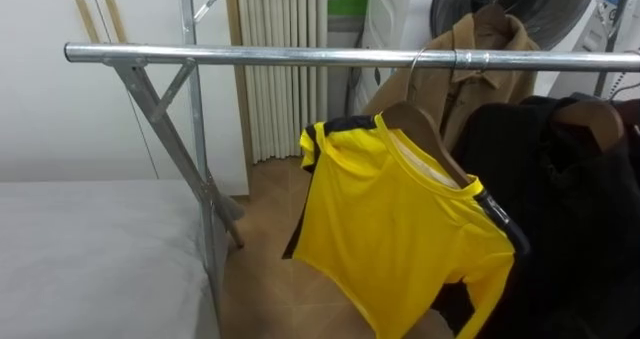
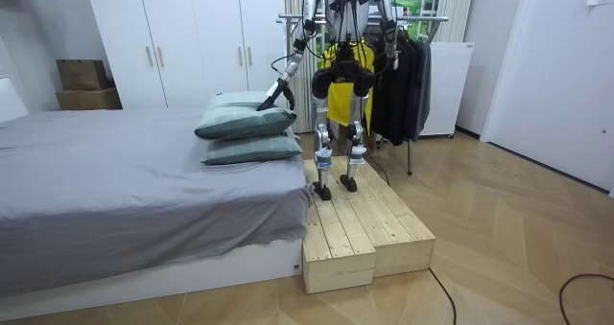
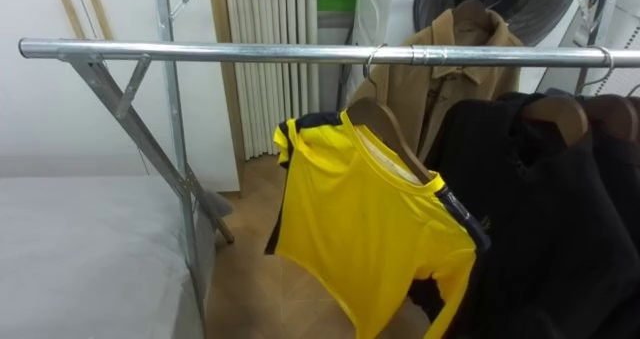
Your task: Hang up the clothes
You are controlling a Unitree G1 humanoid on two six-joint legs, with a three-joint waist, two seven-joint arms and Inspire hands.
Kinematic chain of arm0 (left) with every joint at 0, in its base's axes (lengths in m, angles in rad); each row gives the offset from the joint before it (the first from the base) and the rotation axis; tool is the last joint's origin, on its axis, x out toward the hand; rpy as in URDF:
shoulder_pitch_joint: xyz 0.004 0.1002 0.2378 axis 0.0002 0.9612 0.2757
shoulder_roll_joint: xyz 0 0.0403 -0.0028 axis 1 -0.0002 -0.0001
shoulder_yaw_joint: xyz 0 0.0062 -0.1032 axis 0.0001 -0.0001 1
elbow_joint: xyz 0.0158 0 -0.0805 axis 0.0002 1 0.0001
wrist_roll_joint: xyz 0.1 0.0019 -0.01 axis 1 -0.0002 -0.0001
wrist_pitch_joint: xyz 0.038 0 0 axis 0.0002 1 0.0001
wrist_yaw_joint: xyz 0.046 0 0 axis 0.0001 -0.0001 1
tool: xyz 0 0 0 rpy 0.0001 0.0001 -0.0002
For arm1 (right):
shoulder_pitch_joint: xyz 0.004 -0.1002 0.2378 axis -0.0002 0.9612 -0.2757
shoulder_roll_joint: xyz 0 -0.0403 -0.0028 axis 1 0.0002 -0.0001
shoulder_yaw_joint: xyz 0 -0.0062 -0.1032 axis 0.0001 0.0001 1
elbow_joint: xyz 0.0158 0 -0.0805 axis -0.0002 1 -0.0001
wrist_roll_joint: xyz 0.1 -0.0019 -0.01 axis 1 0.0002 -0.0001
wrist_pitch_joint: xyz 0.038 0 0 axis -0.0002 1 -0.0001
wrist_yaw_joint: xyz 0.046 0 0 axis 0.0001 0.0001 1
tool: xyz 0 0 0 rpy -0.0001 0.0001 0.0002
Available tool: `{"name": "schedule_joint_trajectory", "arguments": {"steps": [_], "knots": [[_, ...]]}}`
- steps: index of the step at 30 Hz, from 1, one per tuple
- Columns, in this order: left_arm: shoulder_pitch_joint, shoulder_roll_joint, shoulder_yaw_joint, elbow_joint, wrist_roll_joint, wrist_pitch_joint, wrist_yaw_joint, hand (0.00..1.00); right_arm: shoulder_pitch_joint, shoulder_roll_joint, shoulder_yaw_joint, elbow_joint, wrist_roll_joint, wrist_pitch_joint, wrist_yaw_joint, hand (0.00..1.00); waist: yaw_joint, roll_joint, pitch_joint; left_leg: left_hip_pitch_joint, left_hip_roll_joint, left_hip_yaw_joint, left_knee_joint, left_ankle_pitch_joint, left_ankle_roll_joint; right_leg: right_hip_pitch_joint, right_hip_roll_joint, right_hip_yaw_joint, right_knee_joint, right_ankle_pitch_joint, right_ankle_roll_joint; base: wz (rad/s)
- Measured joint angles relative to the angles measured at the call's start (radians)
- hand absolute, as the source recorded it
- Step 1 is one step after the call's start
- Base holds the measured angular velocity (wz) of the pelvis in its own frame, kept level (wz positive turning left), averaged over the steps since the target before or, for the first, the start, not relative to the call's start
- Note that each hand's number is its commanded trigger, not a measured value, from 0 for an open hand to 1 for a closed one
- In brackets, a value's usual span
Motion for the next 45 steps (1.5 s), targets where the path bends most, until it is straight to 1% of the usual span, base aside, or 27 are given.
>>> {"name": "schedule_joint_trajectory", "arguments": {"steps": [2,3,4,5,8,11,12,13,14,15,17,18,21,24,25,26,28,33,38,42,45], "knots": [[0.000,0.000,-0.001,0.000,-0.008,0.000,-0.002,0.00,0.010,0.001,0.020,0.017,0.000,-0.006,0.021,0.00,-0.003,0.001,0.0001,-0.003,0.001,0.001,0.000,0.000,0.000,-0.003,0.000,0.001,-0.001,0.000,0.000,-0.02],[0.000,0.000,0.000,0.000,-0.017,0.000,-0.002,0.00,0.010,0.001,0.034,0.044,-0.004,-0.019,0.039,0.00,-0.005,0.002,-0.0002,-0.003,0.002,0.001,0.000,0.000,0.000,-0.002,0.000,-0.001,-0.001,0.000,-0.001,0.00],[0.000,0.000,-0.001,0.000,-0.022,0.000,-0.001,0.00,0.010,0.002,0.042,0.059,-0.004,-0.024,0.047,0.00,-0.005,0.003,-0.0001,-0.002,0.002,0.001,0.000,0.000,-0.001,-0.001,0.000,-0.001,-0.002,0.000,-0.001,0.03],[0.000,0.000,-0.001,0.001,-0.022,-0.001,0.000,0.00,0.010,0.003,0.063,0.100,-0.011,-0.039,0.064,0.00,-0.004,0.004,0.0004,0.002,0.003,0.000,0.001,-0.001,-0.002,0.003,0.000,-0.005,-0.003,0.000,-0.001,0.00],[0.000,0.000,-0.002,0.004,-0.023,-0.004,0.003,0.00,0.011,0.020,0.106,0.186,-0.018,-0.046,0.096,0.00,-0.001,0.004,0.0007,0.003,0.005,0.000,0.003,-0.004,-0.004,0.003,0.000,-0.004,0.000,-0.001,-0.003,0.00],[0.000,0.000,-0.003,0.006,-0.042,-0.013,0.011,0.00,0.011,0.041,0.128,0.286,-0.016,-0.069,0.129,0.00,0.000,0.006,0.0012,0.003,0.007,0.001,0.002,-0.006,-0.006,0.004,0.003,-0.003,-0.002,-0.003,-0.004,0.00],[0.000,-0.001,-0.008,0.008,-0.042,-0.015,0.015,0.00,0.012,0.042,0.144,0.322,-0.016,-0.079,0.142,0.00,0.000,0.007,0.0018,0.003,0.007,0.001,0.002,-0.006,-0.006,0.005,0.003,-0.003,-0.003,-0.002,-0.005,0.00],[-0.001,-0.001,-0.012,0.012,-0.042,-0.018,0.015,0.00,0.013,0.042,0.148,0.334,-0.015,-0.079,0.149,0.00,0.001,0.009,0.0024,0.003,0.007,0.001,0.002,-0.006,-0.006,0.005,0.003,-0.002,-0.003,-0.002,-0.005,0.00],[-0.005,-0.001,-0.014,0.032,-0.042,-0.036,0.015,0.00,0.017,0.043,0.156,0.357,-0.013,-0.089,0.162,0.00,0.001,0.013,0.0040,0.003,0.007,0.000,0.002,-0.006,-0.006,0.005,0.003,-0.002,-0.005,-0.002,-0.005,0.00],[-0.009,-0.001,-0.021,0.047,-0.042,-0.047,0.015,0.00,0.026,0.044,0.165,0.373,-0.011,-0.101,0.171,0.00,0.003,0.018,0.0032,0.002,0.007,-0.001,0.003,-0.007,-0.005,0.006,0.002,-0.002,-0.008,-0.002,-0.005,0.00],[-0.012,-0.002,-0.024,0.048,-0.043,-0.048,0.017,0.00,0.028,0.047,0.197,0.413,-0.004,-0.120,0.185,0.00,0.003,0.021,0.0028,0.000,0.007,-0.004,0.002,-0.007,-0.005,0.007,0.001,-0.005,-0.011,-0.002,-0.005,0.05],[-0.017,-0.003,-0.024,0.048,-0.044,-0.048,0.022,0.00,0.025,0.054,0.211,0.442,-0.003,-0.124,0.197,0.00,0.003,0.022,0.0027,-0.003,0.007,-0.007,0.002,-0.007,-0.005,0.009,0.001,-0.007,-0.019,0.000,-0.004,0.08],[-0.021,-0.010,-0.024,0.048,-0.044,-0.057,0.026,0.00,0.022,0.071,0.219,0.512,-0.002,-0.129,0.225,0.00,0.003,0.025,0.0027,-0.013,0.005,-0.022,0.005,-0.007,-0.005,0.005,-0.002,-0.017,-0.021,0.001,-0.004,0.11],[-0.022,-0.017,-0.024,0.050,-0.044,-0.069,0.037,0.00,0.012,0.075,0.219,0.565,0.016,-0.132,0.242,0.00,0.004,0.028,0.0030,-0.016,0.004,-0.026,0.005,-0.007,-0.004,0.005,-0.004,-0.020,-0.022,0.000,-0.003,0.04],[-0.024,-0.019,-0.024,0.056,-0.044,-0.075,0.041,0.00,0.009,0.076,0.219,0.578,0.023,-0.134,0.246,0.00,0.004,0.028,0.0030,-0.016,0.004,-0.026,0.005,-0.007,-0.004,0.005,-0.004,-0.020,-0.022,0.000,-0.002,0.00],[-0.026,-0.020,-0.027,0.069,-0.054,-0.090,0.044,0.00,0.006,0.078,0.220,0.600,0.038,-0.142,0.250,0.00,0.003,0.028,0.0031,-0.015,0.004,-0.027,0.005,-0.007,-0.004,0.005,-0.004,-0.022,-0.022,0.000,-0.002,0.00],[-0.026,-0.020,-0.044,0.075,-0.074,-0.099,0.051,0.00,0.004,0.081,0.223,0.611,0.059,-0.148,0.253,0.00,0.003,0.029,0.0036,-0.016,0.003,-0.028,0.005,-0.007,-0.004,0.005,-0.005,-0.022,-0.022,0.000,-0.002,0.00],[-0.026,-0.027,-0.045,0.075,-0.081,-0.101,0.061,0.00,0.003,0.086,0.223,0.640,0.102,-0.150,0.275,0.00,0.002,0.032,0.0041,-0.015,0.002,-0.028,0.004,-0.007,-0.004,0.006,-0.006,-0.023,-0.022,-0.001,-0.001,0.00],[-0.026,-0.030,-0.046,0.076,-0.101,-0.103,0.061,0.00,0.003,0.088,0.222,0.662,0.139,-0.149,0.294,0.00,0.000,0.036,0.0028,-0.013,0.000,-0.032,0.003,-0.007,-0.003,0.009,-0.009,-0.026,-0.022,-0.001,0.000,0.01],[-0.027,-0.030,-0.063,0.084,-0.104,-0.115,0.060,0.00,0.002,0.088,0.222,0.674,0.151,-0.147,0.300,0.00,-0.004,0.036,0.0043,-0.009,-0.003,-0.040,0.005,-0.006,-0.001,0.019,-0.015,-0.037,-0.027,-0.003,0.003,0.08],[-0.032,-0.029,-0.082,0.084,-0.155,-0.116,0.057,0.00,0.003,0.086,0.222,0.674,0.171,-0.139,0.299,0.00,-0.006,0.039,0.0056,-0.011,-0.006,-0.050,0.004,-0.007,0.001,0.023,-0.018,-0.046,-0.036,-0.002,0.005,0.07]]}}
